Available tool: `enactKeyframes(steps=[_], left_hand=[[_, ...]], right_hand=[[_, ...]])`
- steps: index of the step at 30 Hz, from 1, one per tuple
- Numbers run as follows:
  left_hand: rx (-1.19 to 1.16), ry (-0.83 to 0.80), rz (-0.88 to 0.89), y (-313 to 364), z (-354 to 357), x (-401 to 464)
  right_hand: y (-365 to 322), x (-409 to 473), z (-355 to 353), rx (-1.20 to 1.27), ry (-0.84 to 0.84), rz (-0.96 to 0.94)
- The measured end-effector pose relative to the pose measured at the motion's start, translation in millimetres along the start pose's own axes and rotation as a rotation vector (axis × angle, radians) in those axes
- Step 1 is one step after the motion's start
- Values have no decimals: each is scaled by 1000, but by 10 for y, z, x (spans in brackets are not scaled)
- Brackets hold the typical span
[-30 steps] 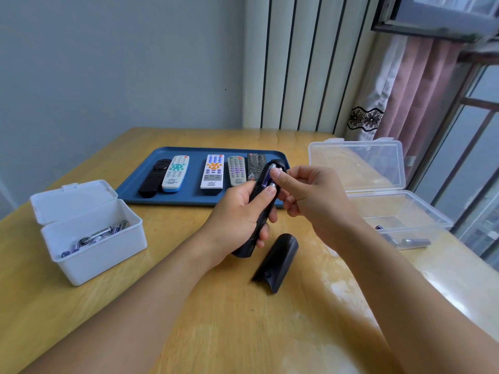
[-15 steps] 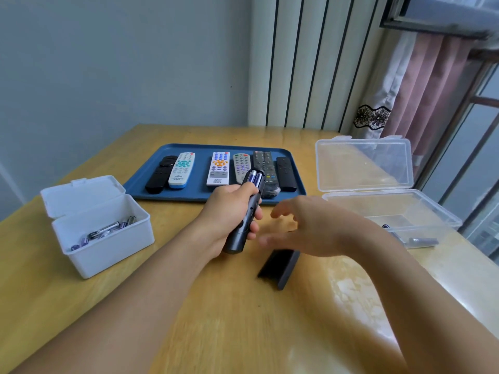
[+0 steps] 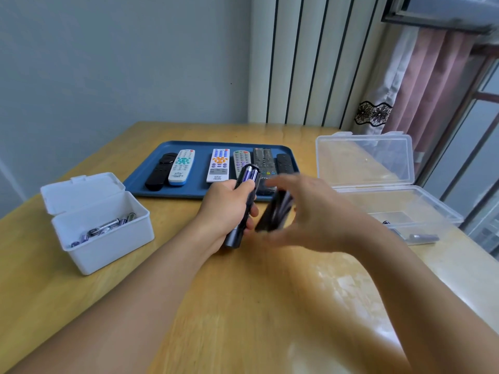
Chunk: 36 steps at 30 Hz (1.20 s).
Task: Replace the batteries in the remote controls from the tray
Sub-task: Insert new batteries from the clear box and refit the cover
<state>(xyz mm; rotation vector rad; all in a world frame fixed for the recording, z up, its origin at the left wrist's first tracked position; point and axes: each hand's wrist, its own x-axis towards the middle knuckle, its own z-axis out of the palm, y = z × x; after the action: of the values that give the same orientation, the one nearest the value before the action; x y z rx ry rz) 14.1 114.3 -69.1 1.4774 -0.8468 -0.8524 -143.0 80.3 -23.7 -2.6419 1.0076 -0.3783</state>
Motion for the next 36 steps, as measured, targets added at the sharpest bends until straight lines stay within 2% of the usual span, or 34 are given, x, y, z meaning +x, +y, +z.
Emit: enactKeyframes(steps=[3,7,12,17,20,33,36], left_hand=[[21,-32,26,39,-7,-18],[-22,-157,-17,101,4,-97],[-217,-328,-111,117,-2,-82],[-476,-430,-265,121,-12,-78],[-476,-472,-277,114,-8,-88],[-436,-611,-157,144,-51,-97],[-377,-564,-134,123,-24,-92]], right_hand=[[97,92,-5,228,278,-36],[189,178,77,259,424,-35],[223,205,79,337,416,-15],[228,215,102,270,367,-67],[253,225,101,257,376,-71],[345,269,81,524,366,-65],[362,275,69,582,379,-55]])
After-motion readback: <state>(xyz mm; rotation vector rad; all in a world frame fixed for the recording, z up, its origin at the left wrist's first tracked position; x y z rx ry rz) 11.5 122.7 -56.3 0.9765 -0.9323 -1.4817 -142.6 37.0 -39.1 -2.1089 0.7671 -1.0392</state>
